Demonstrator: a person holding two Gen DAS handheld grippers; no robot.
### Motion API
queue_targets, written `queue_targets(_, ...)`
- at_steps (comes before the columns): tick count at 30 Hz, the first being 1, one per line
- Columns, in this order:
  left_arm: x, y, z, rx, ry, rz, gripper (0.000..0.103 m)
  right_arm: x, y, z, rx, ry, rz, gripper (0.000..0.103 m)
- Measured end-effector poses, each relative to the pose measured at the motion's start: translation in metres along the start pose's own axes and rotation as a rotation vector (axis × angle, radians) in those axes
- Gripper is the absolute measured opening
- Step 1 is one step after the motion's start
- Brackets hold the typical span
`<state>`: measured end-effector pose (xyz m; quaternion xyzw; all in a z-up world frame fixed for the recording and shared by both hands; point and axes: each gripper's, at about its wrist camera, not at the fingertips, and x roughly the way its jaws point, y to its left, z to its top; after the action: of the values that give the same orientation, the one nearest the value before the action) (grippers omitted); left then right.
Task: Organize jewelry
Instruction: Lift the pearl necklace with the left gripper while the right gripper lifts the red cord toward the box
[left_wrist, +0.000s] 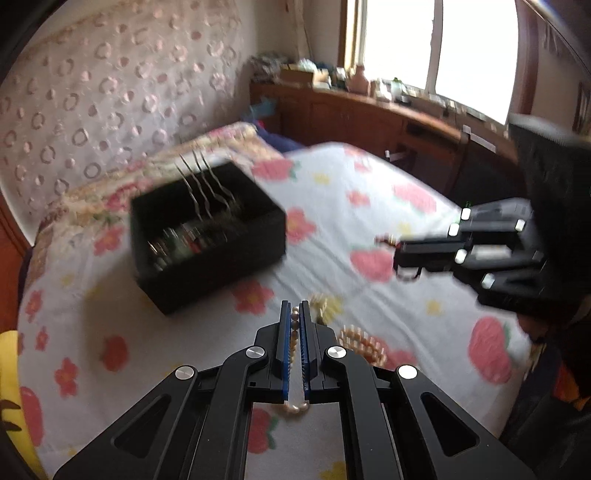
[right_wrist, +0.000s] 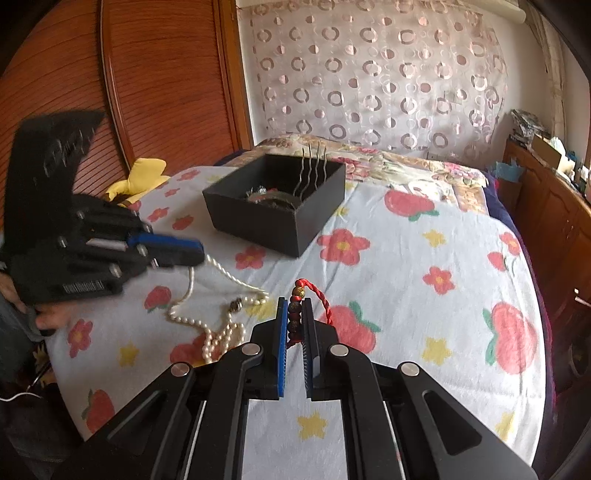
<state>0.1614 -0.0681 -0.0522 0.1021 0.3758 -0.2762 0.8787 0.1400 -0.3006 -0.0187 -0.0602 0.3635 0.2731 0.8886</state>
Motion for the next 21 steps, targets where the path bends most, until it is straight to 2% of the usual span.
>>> queue_targets(8, -0.045, 0.016, 0.044, -0.04, -0.15, 0.049, 0.004, -0.01, 0.007, 0.031, -0.056, -0.061, 0.001, 0.008)
queue_targets(21, -0.094, 0.035, 0.115, -0.046, -0.323, 0.082, 0.004, -0.013, 0.015, 0.091, -0.128, -0.15, 0.026, 0.008)
